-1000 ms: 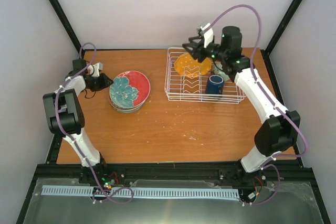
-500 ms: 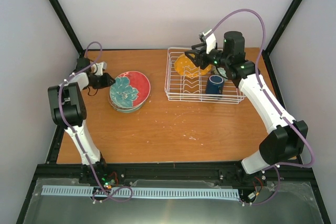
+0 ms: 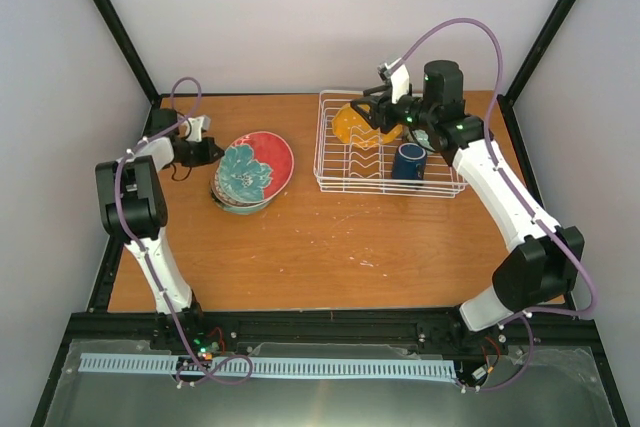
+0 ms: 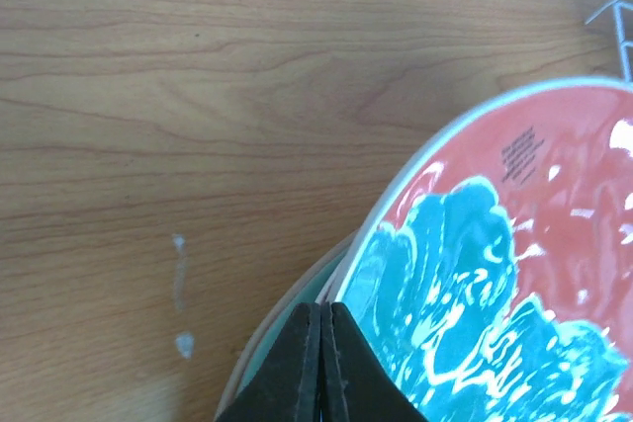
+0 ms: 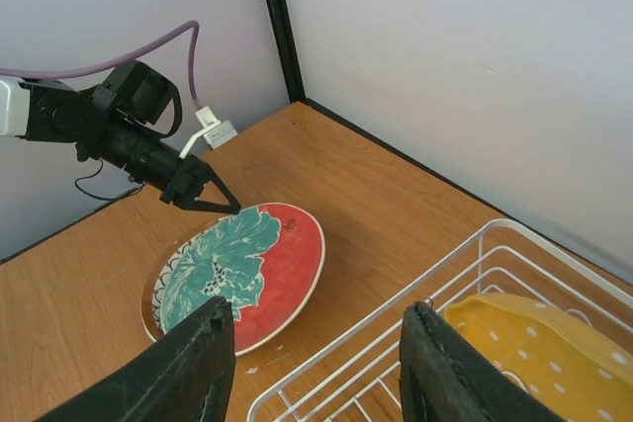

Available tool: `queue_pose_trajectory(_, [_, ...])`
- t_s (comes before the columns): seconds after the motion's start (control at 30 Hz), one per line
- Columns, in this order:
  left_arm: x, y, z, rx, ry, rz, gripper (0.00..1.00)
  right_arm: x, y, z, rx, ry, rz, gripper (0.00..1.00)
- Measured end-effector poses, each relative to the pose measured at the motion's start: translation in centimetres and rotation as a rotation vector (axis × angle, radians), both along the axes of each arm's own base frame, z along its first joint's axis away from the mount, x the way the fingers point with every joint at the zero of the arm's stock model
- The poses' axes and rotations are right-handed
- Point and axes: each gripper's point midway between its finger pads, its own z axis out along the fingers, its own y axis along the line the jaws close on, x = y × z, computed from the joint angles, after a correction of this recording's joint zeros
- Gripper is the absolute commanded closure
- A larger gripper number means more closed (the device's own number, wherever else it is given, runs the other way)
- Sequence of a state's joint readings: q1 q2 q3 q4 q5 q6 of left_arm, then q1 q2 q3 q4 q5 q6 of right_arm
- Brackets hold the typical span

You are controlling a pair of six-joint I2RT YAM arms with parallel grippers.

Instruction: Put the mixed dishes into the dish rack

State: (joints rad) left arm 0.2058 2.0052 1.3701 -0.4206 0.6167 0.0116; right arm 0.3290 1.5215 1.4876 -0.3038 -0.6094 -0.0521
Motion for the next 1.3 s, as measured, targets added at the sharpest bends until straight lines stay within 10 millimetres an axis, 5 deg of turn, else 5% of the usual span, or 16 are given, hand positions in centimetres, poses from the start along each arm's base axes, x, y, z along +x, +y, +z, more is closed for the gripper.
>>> queue_pose_trajectory(0.43, [0.1, -0.8, 0.0, 0.0, 0.0, -0.012, 0.96, 0.3, 1.1, -1.5, 0.004, 0.07, 0.041, 0.53])
queue_pose_trajectory(0.57, [0.0, -0.8, 0.2, 0.004, 0.007, -0.009, 0.82, 0.0, 4.9, -2.0, -0.054, 0.111, 0.133, 0.53])
queue_pose_trajectory(0.7, [-0.5, -0.6, 1.0, 0.016, 0.02, 0.005, 0.78, -2.3, 9.3, -2.8, -0.096, 0.157, 0.247, 0.56])
queue_pose_trajectory(0.83, [-1.0, -0.3, 3.0, 0.043, 0.004, 0.018, 0.78, -4.5, 11.5, -3.8, -0.143, 0.25, 0.315, 0.59])
queue_pose_trajectory(1.1, [-3.4, 0.2, 7.9, 0.113, -0.037, 0.056, 0.79, -7.3, 9.7, -7.2, -0.234, 0.517, 0.268, 0.61])
queue_pose_trajectory(1.3, [-5.6, 0.2, 7.4, 0.123, 0.015, 0.068, 0.79, -12.0, 8.6, -13.4, -0.324, 0.816, 0.282, 0.64])
